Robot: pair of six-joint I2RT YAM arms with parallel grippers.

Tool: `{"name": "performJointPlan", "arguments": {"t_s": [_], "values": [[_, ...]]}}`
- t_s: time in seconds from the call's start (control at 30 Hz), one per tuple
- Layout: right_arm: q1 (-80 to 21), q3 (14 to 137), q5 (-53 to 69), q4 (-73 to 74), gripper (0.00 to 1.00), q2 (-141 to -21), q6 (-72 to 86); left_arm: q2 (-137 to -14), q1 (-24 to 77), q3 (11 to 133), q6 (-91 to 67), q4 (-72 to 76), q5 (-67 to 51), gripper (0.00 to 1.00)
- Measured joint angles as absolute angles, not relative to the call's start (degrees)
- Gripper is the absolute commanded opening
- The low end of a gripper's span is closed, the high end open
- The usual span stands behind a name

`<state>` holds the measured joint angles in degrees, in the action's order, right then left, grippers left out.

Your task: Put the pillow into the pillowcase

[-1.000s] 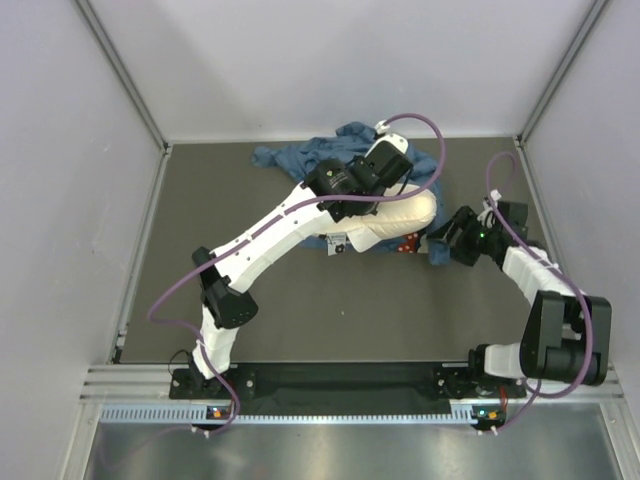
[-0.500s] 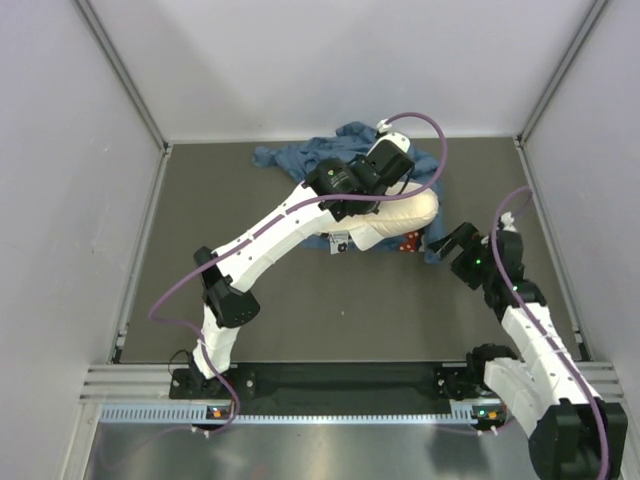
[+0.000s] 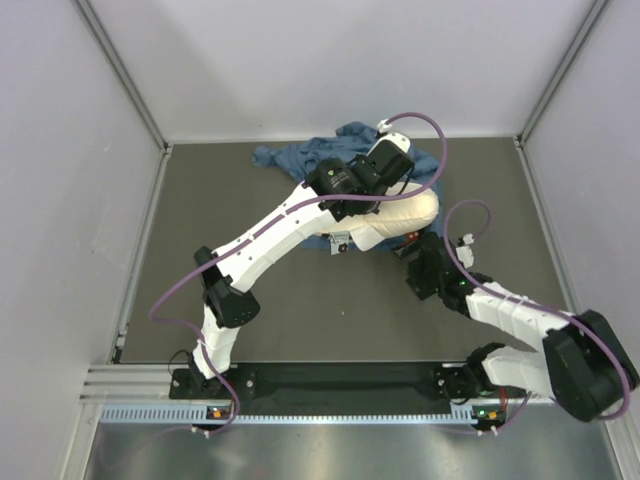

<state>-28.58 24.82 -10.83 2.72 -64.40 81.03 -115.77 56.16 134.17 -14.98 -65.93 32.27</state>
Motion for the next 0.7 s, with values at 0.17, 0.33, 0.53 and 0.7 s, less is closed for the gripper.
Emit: {"name": "performJointPlan", "arguments": {"t_s": [0.17, 0.33, 0.53, 0.7], "values": [[-29.65, 27.92, -15.64, -2.31, 0.95, -75.26, 89.27, -115.77, 56.16, 134.17, -14.85, -65.93, 32.12, 0.00], [-31.07, 34.52, -19.84, -4.78, 0.94, -84.60, 96.29, -115.77, 56.01, 134.17, -14.06, -65.41, 32.27, 0.00], [-32.23, 42.11, -23.22, -6.02, 0.93, -93.56, 104.79, -115.77, 55.11, 134.17, -12.60, -64.12, 32.88, 0.00], [-32.27, 45.17, -25.41, -7.16, 0.85, -97.56, 108.66, -115.74, 54.22, 134.15, -11.62, -63.42, 33.08, 0.00]]}}
